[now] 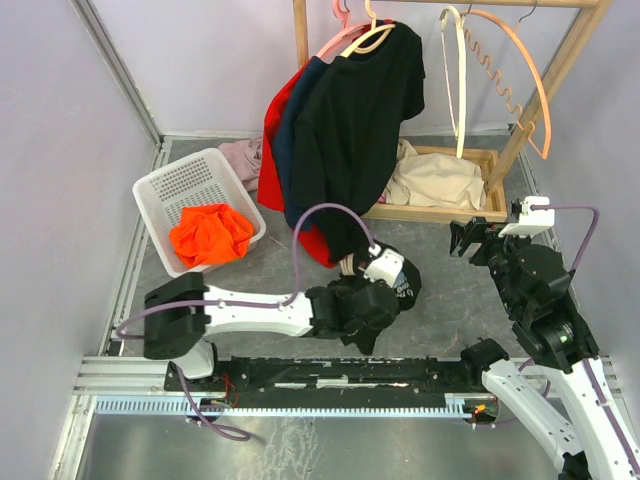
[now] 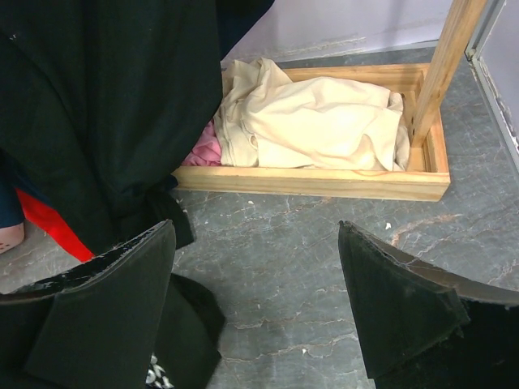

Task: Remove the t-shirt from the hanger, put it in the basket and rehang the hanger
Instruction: Pick up the T-shirt from the center of the board, then place the T-shirt in the bin.

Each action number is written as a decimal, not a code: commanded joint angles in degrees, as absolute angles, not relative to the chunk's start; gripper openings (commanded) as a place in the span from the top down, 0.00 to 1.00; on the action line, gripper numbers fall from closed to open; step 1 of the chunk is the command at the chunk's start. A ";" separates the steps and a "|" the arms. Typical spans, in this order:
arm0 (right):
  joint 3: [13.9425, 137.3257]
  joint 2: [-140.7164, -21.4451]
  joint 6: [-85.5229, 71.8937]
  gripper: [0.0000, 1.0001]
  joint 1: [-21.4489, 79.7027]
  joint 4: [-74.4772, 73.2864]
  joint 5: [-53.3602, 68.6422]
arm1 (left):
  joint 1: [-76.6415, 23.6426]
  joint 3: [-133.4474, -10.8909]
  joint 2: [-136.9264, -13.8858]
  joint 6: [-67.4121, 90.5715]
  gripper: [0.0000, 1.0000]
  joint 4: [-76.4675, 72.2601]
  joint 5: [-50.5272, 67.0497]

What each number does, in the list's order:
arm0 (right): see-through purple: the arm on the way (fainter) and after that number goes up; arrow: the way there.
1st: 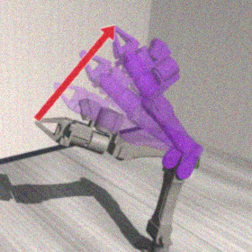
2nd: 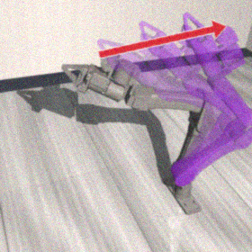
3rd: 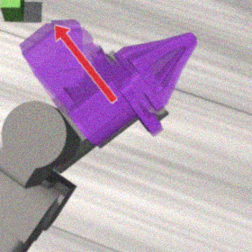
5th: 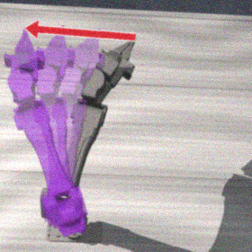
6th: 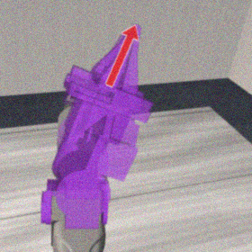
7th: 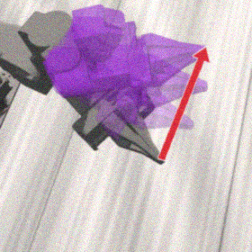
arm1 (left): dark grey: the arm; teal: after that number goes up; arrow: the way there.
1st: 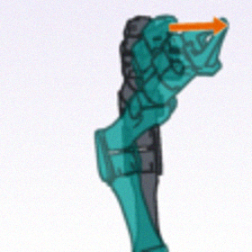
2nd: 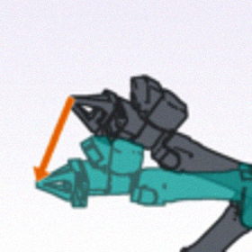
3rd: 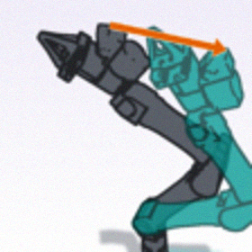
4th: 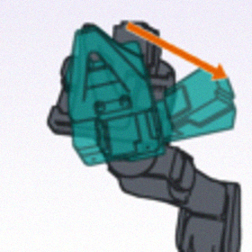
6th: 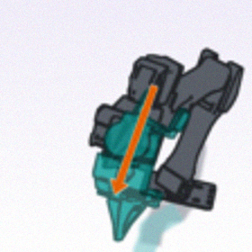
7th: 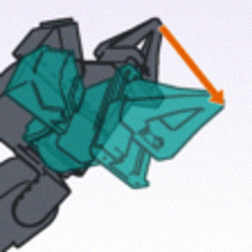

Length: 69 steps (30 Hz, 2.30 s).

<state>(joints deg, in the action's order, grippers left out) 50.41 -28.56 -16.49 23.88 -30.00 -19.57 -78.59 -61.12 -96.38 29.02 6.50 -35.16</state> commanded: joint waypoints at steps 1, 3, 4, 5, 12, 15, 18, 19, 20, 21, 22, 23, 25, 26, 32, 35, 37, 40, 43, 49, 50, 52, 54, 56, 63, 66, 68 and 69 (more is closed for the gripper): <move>50.49 -28.31 -16.70 0.12 23.68 -27.68 -20.31 | -78.69 -63.00 -88.66 27.24 0.97 13.06 -47.98; 50.60 -28.21 -16.70 0.12 23.73 -27.72 -20.30 | -78.66 -62.17 -85.80 27.69 0.97 14.82 -51.27; 50.61 -28.21 -16.68 0.12 23.73 -27.76 -20.28 | -78.66 -61.69 -84.07 27.83 0.97 15.44 -52.58; 50.56 -28.23 -16.70 0.12 23.71 -27.77 -20.23 | -78.65 -61.17 -82.38 28.08 0.97 16.21 -53.81; 50.52 -28.68 -16.87 0.12 23.72 -27.33 -19.63 | -77.21 -58.72 -73.00 31.62 0.97 23.08 -62.13; 50.54 -28.94 -16.96 0.12 23.69 -27.20 -19.51 | -75.51 -57.46 -68.92 34.70 0.97 27.44 -64.86; 50.41 -29.00 -17.05 0.12 23.71 -26.99 -19.35 | -72.91 -54.98 -64.14 35.49 0.97 28.85 -66.20; 50.44 -29.08 -17.05 0.12 23.69 -26.92 -19.29 | -71.91 -54.18 -62.52 35.44 0.97 29.03 -66.51; 50.45 -29.13 -17.09 0.12 23.73 -26.85 -19.21 | -70.83 -53.30 -60.60 35.21 0.97 28.97 -66.83; 50.41 -29.22 -17.13 0.12 23.73 -26.85 -19.17 | -69.70 -52.55 -58.98 34.67 0.97 28.75 -66.94; 50.43 -29.31 -17.14 0.12 23.73 -26.81 -19.10 | -68.55 -51.90 -57.27 33.84 0.97 28.32 -67.09; 50.40 -29.44 -17.18 0.12 23.71 -26.73 -18.97 | -67.27 -51.18 -55.76 32.89 0.97 27.60 -67.22; 50.36 -29.56 -17.27 0.12 23.73 -26.51 -18.62 | -63.00 -49.71 -53.41 30.05 0.97 25.22 -65.39; 50.32 -29.66 -17.31 0.12 23.69 -26.46 -18.49 | -61.18 -49.21 -52.59 28.96 0.97 24.10 -64.74; 50.27 -30.14 -17.40 0.12 23.70 -26.43 -18.11 | -50.19 -48.86 -51.69 21.29 0.97 17.03 -59.94; 50.17 -30.15 -17.31 0.12 23.73 -26.50 -18.11 | -43.53 -49.86 -51.61 17.29 0.97 12.67 -54.83; 50.14 -30.15 -17.38 0.12 23.73 -26.42 -17.98 | -39.63 -51.35 -52.44 15.13 0.97 10.61 -52.87; 50.01 -30.51 -17.61 0.12 23.65 -25.91 -17.64 | -32.91 -54.60 -55.38 13.28 0.97 9.20 -49.25; 49.68 -31.05 -18.00 0.12 23.72 -25.31 -16.63 | -24.88 -56.32 -58.70 14.56 0.97 7.14 -43.31; 49.40 -32.01 -18.41 0.12 23.68 -24.51 -15.33 | -10.64 -56.52 -66.38 19.21 0.97 0.90 -34.02; 49.40 -32.21 -18.45 0.12 23.68 -24.48 -15.18 | -8.42 -56.91 -67.75 20.53 0.97 0.96 -31.15; 49.31 -32.57 -18.46 0.12 23.73 -24.35 -15.07 | -6.27 -56.87 -70.41 21.85 0.71 0.63 -29.15; 49.31 -32.78 -18.45 0.12 23.71 -24.14 -14.89 | -5.75 -56.30 -72.39 23.12 0.23 0.96 -30.16; 49.28 -32.87 -18.54 0.12 23.71 -24.14 -14.77 | -5.72 -54.58 -73.01 23.56 0.02 -0.19 -30.39; 49.34 -33.46 -18.72 0.13 23.71 -23.82 -13.96 | -6.02 -52.02 -68.48 23.62 0.01 -1.24 -25.29; 49.55 -34.10 -18.76 0.13 23.73 -23.44 -13.31 | -8.17 -52.42 -66.16 22.09 0.01 -0.67 -22.44; 49.80 -34.76 -18.81 0.13 23.73 -22.90 -12.83 | -11.52 -52.68 -64.72 20.80 0.01 -0.45 -22.87; 50.21 -35.25 -18.81 0.13 23.73 -22.90 -12.57 | -13.50 -52.77 -64.14 20.30 0.01 -0.17 -23.69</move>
<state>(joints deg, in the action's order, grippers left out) 49.23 -33.98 -18.26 23.88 -26.28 -14.15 -7.94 -51.68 -68.25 22.02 2.76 -25.39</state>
